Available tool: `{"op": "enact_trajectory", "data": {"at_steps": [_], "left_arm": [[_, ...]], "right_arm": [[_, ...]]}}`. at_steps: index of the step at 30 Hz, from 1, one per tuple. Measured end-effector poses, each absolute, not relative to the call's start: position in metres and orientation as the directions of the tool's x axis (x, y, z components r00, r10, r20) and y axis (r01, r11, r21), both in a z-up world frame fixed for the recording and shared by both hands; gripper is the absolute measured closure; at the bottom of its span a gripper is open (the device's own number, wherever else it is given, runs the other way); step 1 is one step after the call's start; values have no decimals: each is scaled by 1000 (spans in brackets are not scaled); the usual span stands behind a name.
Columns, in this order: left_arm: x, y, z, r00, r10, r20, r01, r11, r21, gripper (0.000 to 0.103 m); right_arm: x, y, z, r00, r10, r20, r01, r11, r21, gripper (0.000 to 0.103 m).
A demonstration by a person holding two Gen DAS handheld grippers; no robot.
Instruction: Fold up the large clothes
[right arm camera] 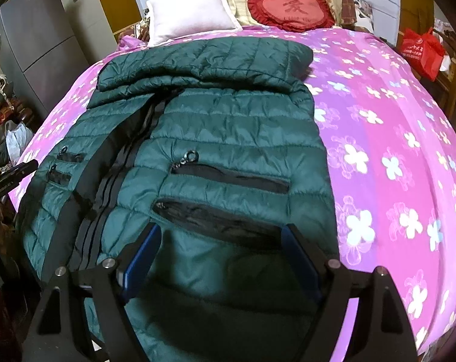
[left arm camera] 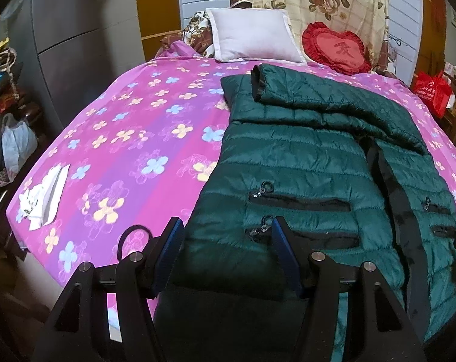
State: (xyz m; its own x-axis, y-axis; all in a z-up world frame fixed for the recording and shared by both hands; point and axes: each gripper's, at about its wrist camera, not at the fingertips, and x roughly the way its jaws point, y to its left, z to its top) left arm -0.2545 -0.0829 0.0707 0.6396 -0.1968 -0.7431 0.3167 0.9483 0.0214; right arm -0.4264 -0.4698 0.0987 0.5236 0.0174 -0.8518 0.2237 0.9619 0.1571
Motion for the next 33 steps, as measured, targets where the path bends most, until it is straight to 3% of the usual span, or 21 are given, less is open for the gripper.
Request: {"op": "enact_trajectory", "data": {"at_steps": [25, 33], "left_arm": [[-266, -22, 40, 486, -286, -826, 303, 941, -148, 61], [-268, -21, 31, 429, -314, -847, 316, 931, -184, 53]], "right_arm": [[-476, -489, 93, 469, -6, -883, 265, 955, 134, 17], [-489, -495, 85, 448, 47, -893, 254, 951, 177, 13]]}}
